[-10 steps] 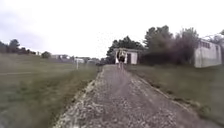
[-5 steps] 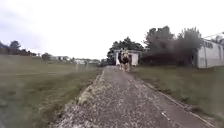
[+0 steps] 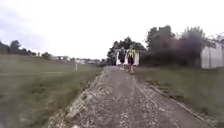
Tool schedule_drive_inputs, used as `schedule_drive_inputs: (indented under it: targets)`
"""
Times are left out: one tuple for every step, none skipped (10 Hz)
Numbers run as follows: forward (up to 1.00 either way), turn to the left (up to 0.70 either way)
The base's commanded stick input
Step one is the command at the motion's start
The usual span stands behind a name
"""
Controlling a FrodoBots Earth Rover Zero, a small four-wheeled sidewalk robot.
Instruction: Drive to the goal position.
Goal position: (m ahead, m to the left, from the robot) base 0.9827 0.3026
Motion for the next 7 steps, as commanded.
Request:
schedule_drive_inputs:
  targets:
    - [1.0, 0.0]
    - [1.0, 0.0]
    - [1.0, 0.0]
    - [1.0, 0.0]
    - [1.0, 0.0]
    - [1.0, 0.0]
    - [1.0, 0.0]
